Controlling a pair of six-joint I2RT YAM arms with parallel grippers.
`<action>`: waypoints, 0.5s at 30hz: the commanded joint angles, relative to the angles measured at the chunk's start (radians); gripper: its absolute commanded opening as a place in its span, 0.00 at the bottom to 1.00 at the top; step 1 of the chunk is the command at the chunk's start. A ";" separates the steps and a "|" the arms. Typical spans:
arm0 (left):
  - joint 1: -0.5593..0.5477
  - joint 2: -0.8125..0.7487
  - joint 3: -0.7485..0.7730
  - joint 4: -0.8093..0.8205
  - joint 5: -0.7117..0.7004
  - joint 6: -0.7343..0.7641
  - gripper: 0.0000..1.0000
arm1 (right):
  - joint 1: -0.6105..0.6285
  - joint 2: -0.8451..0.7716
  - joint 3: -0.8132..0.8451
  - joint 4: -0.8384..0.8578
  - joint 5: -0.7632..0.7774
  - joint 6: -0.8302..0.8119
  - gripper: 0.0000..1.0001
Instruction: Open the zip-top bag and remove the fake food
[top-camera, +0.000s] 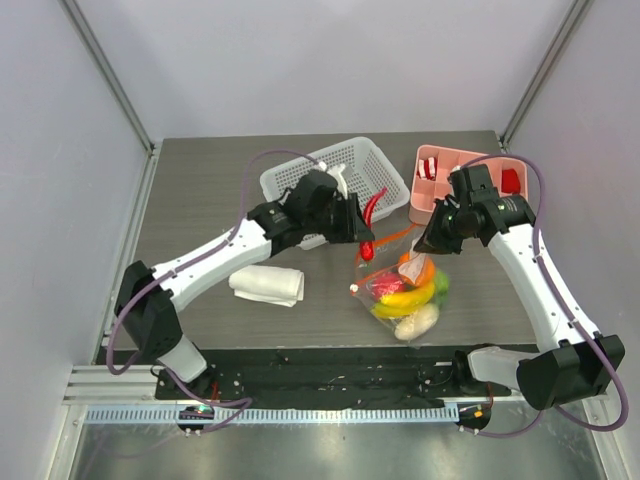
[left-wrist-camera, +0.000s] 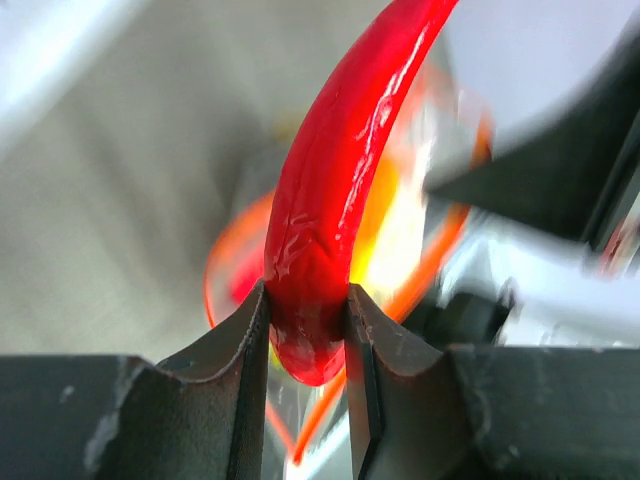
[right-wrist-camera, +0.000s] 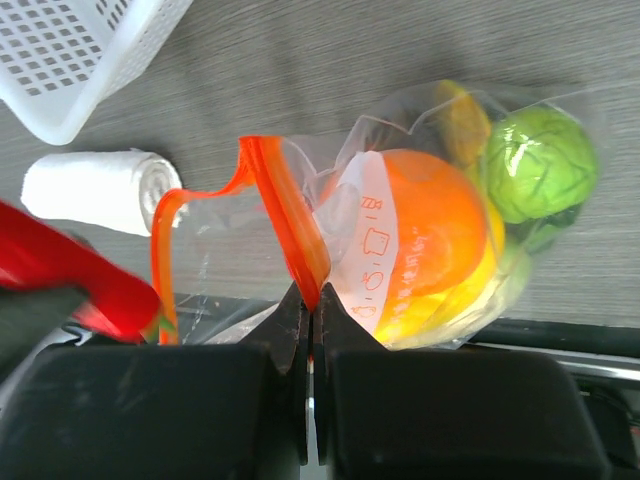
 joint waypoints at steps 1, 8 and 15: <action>0.104 0.068 0.163 0.151 -0.072 -0.105 0.00 | -0.002 -0.012 0.016 0.031 -0.052 0.043 0.01; 0.231 0.260 0.327 -0.022 -0.020 -0.384 0.00 | -0.002 -0.006 0.028 0.025 -0.046 0.048 0.01; 0.284 0.451 0.540 -0.241 -0.196 -0.320 0.00 | -0.002 -0.007 0.057 0.006 -0.037 0.045 0.01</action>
